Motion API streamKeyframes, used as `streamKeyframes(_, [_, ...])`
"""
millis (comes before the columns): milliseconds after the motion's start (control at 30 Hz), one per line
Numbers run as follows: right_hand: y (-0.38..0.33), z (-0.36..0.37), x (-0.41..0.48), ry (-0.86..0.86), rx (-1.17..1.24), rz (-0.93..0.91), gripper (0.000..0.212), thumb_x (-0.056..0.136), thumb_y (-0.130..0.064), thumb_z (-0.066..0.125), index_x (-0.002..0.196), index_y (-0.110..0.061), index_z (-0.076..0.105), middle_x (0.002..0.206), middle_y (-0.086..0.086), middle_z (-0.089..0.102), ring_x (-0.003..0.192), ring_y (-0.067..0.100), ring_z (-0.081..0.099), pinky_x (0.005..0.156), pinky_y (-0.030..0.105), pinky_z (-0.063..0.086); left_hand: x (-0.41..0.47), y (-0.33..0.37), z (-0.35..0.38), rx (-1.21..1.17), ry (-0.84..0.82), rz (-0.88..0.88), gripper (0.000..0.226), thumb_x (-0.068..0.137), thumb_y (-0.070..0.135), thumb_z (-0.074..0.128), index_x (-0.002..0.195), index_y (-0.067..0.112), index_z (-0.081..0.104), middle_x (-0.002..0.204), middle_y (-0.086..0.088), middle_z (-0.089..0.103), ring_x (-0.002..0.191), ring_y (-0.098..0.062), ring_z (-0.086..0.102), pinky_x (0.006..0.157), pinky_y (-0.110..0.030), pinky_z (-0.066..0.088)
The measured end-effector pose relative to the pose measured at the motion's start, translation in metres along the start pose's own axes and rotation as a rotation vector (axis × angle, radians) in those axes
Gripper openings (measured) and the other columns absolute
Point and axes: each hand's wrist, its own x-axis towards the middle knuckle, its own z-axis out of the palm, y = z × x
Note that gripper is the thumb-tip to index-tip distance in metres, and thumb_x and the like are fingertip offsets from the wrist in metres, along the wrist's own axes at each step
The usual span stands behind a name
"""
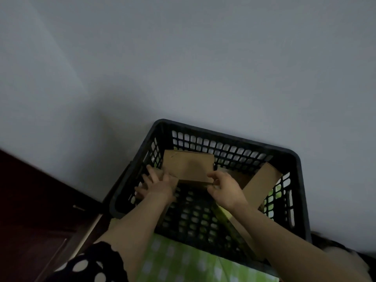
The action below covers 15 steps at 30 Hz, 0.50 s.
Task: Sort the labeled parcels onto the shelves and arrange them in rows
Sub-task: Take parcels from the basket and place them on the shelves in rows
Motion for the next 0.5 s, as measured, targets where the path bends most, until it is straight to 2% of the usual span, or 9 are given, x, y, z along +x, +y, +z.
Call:
streamKeyframes(67, [0.002, 0.001, 0.005, -0.016, 0.009, -0.001, 0.041, 0.094, -0.02, 0.054, 0.134, -0.02, 0.048, 0.135, 0.001, 0.047, 0.121, 0.015, 0.049, 0.099, 0.026, 0.041, 0.004, -0.001, 0.0, -0.032, 0.033, -0.009, 0.101, 0.08, 0.051, 0.067, 0.149, 0.038, -0.007, 0.151, -0.023, -0.022, 0.141, -0.043, -0.006, 0.11, -0.066, 0.014])
streamKeyframes(167, [0.008, 0.002, 0.007, -0.035, 0.055, 0.003, 0.04, 0.094, -0.018, 0.055, 0.133, -0.018, 0.049, 0.132, 0.002, 0.049, 0.118, 0.015, 0.05, 0.099, 0.028, 0.043, -0.007, -0.007, -0.007, -0.15, 0.094, 0.005, 0.1, 0.075, 0.054, 0.069, 0.148, 0.041, 0.001, 0.147, -0.022, 0.01, 0.136, -0.04, 0.014, 0.108, -0.058, 0.025])
streamKeyframes(233, [0.013, 0.001, 0.004, -0.05, 0.128, 0.031, 0.04, 0.093, -0.015, 0.056, 0.132, -0.016, 0.049, 0.123, 0.0, 0.051, 0.11, 0.013, 0.052, 0.098, 0.028, 0.045, -0.027, -0.009, -0.019, -0.275, 0.121, 0.026, 0.105, 0.073, 0.052, 0.071, 0.148, 0.043, -0.001, 0.148, -0.02, 0.013, 0.136, -0.039, 0.017, 0.108, -0.055, 0.027])
streamKeyframes(300, [0.015, -0.005, 0.0, -0.056, 0.237, 0.063, 0.04, 0.091, -0.015, 0.059, 0.131, -0.015, 0.049, 0.115, -0.003, 0.053, 0.102, 0.012, 0.053, 0.097, 0.03, 0.047, -0.052, -0.008, -0.035, -0.44, 0.154, 0.061, 0.108, 0.073, 0.042, 0.074, 0.151, 0.037, -0.002, 0.151, -0.02, 0.011, 0.139, -0.04, 0.015, 0.111, -0.054, 0.024])
streamKeyframes(367, [0.015, -0.013, -0.007, -0.036, 0.398, 0.106, 0.047, 0.088, -0.022, 0.065, 0.131, -0.016, 0.049, 0.122, 0.001, 0.056, 0.109, 0.017, 0.056, 0.098, 0.039, 0.048, -0.083, -0.01, -0.049, -0.636, 0.203, 0.091, 0.109, 0.069, 0.035, 0.076, 0.152, 0.031, 0.006, 0.15, -0.019, 0.015, 0.137, -0.039, 0.021, 0.111, -0.05, 0.03])
streamKeyframes(433, [0.014, -0.024, -0.019, -0.015, 0.583, 0.135, 0.059, 0.084, -0.035, 0.067, 0.135, -0.018, 0.045, 0.129, 0.005, 0.055, 0.115, 0.023, 0.055, 0.1, 0.045, 0.047, -0.122, -0.019, -0.056, -0.873, 0.264, 0.117, 0.102, 0.056, 0.032, 0.08, 0.144, 0.026, 0.029, 0.141, -0.015, 0.036, 0.125, -0.034, 0.042, 0.098, -0.044, 0.046])
streamKeyframes(500, [0.012, -0.034, -0.034, -0.053, 0.766, 0.151, 0.068, 0.077, -0.047, 0.069, 0.135, -0.021, 0.045, 0.124, 0.005, 0.058, 0.113, 0.025, 0.056, 0.1, 0.049, 0.045, -0.166, -0.031, -0.054, -1.14, 0.279, 0.159, 0.081, 0.052, 0.02, 0.079, 0.125, 0.019, 0.045, 0.122, -0.011, 0.057, 0.104, -0.029, 0.06, 0.08, -0.041, 0.056])
